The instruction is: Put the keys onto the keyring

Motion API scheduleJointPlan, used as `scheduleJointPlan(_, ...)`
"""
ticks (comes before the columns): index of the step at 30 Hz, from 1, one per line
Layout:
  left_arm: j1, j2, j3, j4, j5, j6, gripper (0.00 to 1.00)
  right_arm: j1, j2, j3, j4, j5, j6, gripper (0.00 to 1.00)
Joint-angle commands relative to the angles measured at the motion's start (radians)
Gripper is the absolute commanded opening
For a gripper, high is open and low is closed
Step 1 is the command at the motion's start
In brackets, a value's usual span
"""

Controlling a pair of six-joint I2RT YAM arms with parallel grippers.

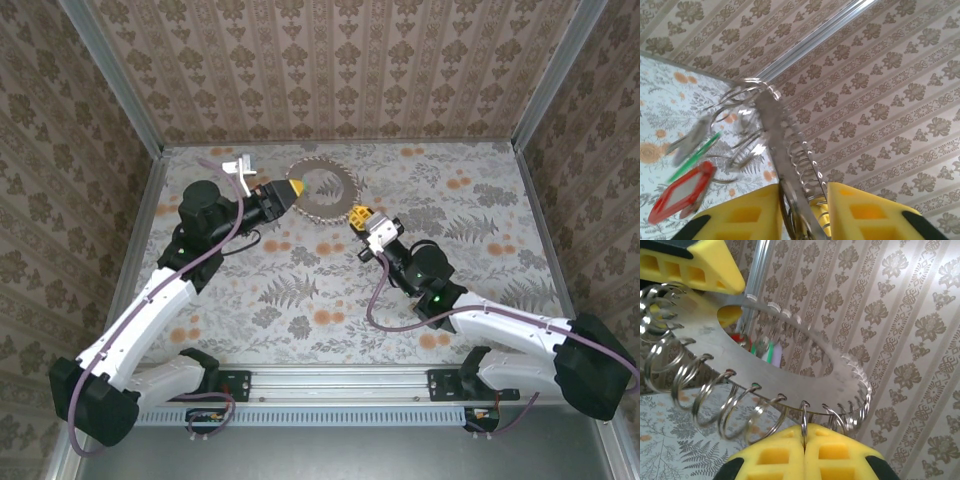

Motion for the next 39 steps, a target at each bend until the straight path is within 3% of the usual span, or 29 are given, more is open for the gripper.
scheduleJointPlan(1,0.011,0.014,0.001,-0.029,0.024,-0.001,0.39,-0.007,-0.033,0.042,-0.004,-0.048,0.047,0.00)
scheduleJointPlan(3,0.011,0.020,-0.006,-0.033,0.019,-0.006,0.34,-0.010,-0.037,0.042,-0.011,-0.058,0.062,0.00)
scheduleJointPlan(9,0.014,0.037,-0.036,-0.058,0.002,-0.008,0.35,-0.023,-0.046,0.054,-0.078,-0.064,0.103,0.00)
scheduleJointPlan(16,0.018,0.032,-0.110,-0.044,-0.036,-0.024,0.02,-0.085,-0.078,0.093,-0.261,-0.188,0.261,0.00)
scheduleJointPlan(21,0.023,0.021,-0.124,-0.019,-0.055,-0.021,0.02,-0.093,-0.110,0.133,-0.447,-0.207,0.235,0.00)
scheduleJointPlan(24,0.023,0.027,-0.116,-0.014,-0.056,-0.020,0.01,-0.084,-0.122,0.123,-0.441,-0.244,0.179,0.00)
scheduleJointPlan(31,0.023,0.047,-0.093,-0.018,-0.024,-0.015,0.00,-0.014,-0.091,0.138,-0.362,-0.057,-0.007,0.00)
scheduleJointPlan(35,0.024,0.042,-0.093,-0.019,-0.022,-0.014,0.01,-0.012,-0.057,0.146,-0.326,-0.059,-0.036,0.00)
scheduleJointPlan(37,0.025,0.039,-0.089,-0.038,-0.030,-0.012,0.04,-0.021,-0.054,0.134,-0.300,-0.073,-0.001,0.00)
scheduleJointPlan(39,0.025,0.032,-0.090,-0.061,-0.045,-0.005,0.16,-0.037,-0.062,0.125,-0.314,-0.098,0.035,0.00)
